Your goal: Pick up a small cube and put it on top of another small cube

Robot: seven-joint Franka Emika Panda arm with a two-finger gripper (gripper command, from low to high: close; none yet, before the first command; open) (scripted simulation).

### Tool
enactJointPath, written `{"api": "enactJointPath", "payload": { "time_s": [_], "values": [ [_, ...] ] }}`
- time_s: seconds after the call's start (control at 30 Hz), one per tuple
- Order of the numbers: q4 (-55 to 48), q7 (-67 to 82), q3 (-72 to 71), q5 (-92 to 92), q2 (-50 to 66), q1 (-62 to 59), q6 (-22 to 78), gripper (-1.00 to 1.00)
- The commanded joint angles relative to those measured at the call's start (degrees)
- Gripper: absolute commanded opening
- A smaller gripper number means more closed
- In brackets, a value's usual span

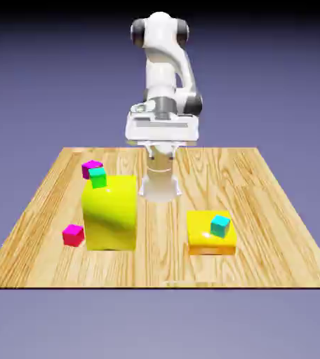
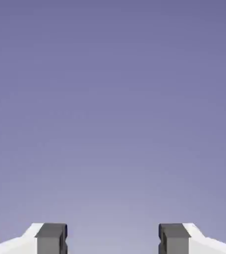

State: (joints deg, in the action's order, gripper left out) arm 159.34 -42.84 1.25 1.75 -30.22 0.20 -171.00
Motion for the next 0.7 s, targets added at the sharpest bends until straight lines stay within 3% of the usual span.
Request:
{"api": "enactJointPath", "payload": {
  "time_s": [0.0,0.67],
  "values": [
    [-1.5,-0.32,1.3,1.13,1.94,-0.33,2.49,0.0],
    [-32.59,-6.71,29.39,20.98,40.09,-6.18,52.33,0.0]
  ]
}}
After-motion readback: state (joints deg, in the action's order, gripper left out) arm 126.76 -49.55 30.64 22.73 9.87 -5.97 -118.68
